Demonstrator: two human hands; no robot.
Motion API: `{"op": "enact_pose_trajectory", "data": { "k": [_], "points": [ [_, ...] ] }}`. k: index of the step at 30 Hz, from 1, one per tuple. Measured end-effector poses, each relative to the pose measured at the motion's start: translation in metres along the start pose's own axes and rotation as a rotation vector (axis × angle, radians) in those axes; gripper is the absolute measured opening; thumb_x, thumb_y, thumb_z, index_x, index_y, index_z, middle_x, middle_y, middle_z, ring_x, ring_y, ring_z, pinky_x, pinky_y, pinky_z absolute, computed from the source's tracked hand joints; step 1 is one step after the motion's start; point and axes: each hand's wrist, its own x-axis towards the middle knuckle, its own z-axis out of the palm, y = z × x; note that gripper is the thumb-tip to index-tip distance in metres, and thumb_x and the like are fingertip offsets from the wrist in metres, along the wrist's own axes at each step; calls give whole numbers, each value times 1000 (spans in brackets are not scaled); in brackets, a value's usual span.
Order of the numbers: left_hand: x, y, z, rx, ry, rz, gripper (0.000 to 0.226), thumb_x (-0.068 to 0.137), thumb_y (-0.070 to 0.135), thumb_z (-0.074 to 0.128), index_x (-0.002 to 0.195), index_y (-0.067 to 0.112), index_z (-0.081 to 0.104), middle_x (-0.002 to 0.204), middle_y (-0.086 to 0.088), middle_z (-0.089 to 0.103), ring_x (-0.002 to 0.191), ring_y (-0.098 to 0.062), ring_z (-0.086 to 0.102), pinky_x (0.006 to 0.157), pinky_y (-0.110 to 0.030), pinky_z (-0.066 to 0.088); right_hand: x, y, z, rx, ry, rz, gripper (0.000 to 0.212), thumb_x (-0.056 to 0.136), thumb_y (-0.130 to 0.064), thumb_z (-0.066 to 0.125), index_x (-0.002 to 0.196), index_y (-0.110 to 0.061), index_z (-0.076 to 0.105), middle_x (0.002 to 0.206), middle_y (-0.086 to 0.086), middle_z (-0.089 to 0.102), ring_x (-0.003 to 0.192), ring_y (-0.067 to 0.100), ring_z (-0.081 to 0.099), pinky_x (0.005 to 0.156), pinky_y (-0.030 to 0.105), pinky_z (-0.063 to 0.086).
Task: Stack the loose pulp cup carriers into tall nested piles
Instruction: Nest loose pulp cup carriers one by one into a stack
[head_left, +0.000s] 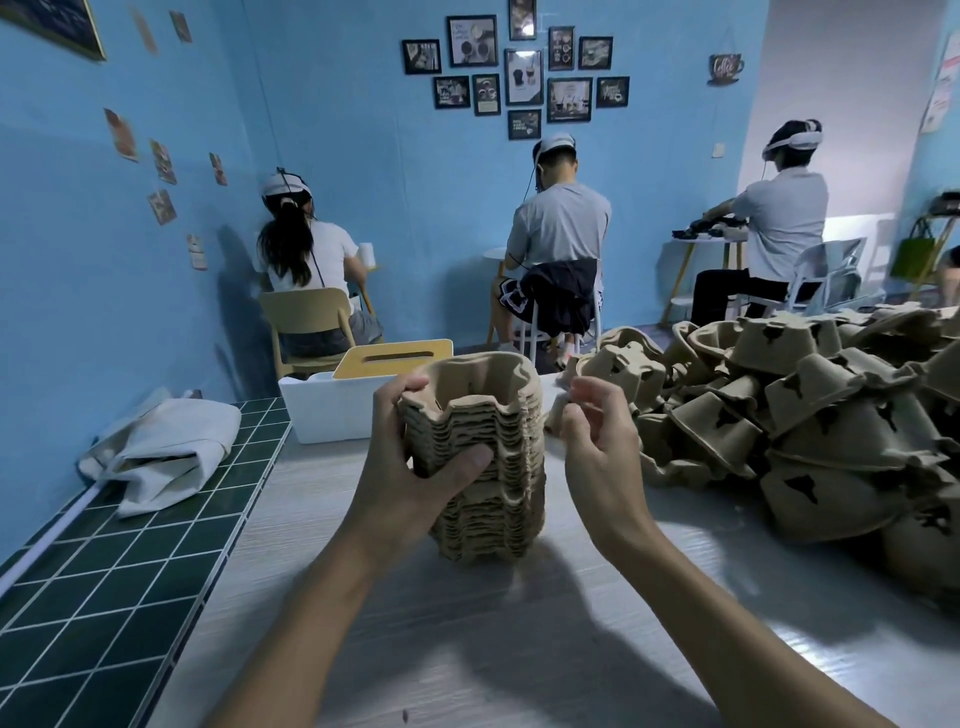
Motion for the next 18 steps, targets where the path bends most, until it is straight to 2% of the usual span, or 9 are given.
{"op": "enact_pose_trajectory", "data": {
  "k": [3,6,9,13,18],
  "points": [
    [6,-4,5,-25,-2,2,72,70,22,86,123,37,40,118,-4,62,96,-5,65,75,-19,54,9,23,-2,134,23,265,31,95,-6,50,121,-22,53,119,5,56,112,18,56,104,47,46],
    [11,-6,12,-58,-3,-2,66,73,13,79,123,30,40,116,-3,62,92,0,66,70,-16,54,19,41,-2,183,41,396,43,94,-4,48,131,-25,44,131,8,50,118,22,53,106,49,44],
    [15,-10,14,-93,-13,-16,62,78,4,76,122,28,40,114,-2,62,91,0,66,67,-16,55,30,51,3,187,76,439,60,92,-2,49,147,-21,35,144,10,42,124,25,51,105,49,46],
    [18,-16,7,-66,-32,-32,71,71,16,84,124,37,41,105,16,68,97,-4,66,75,-26,59,37,57,9,220,92,477,73,90,-1,49,154,-25,23,151,8,36,127,28,50,100,45,51],
    [20,-15,5,-65,-41,-21,71,69,15,81,125,35,41,111,6,64,92,2,66,71,-17,54,44,57,11,289,121,533,78,91,-3,50,156,-26,14,155,12,30,125,29,51,103,44,49]
  ]
}}
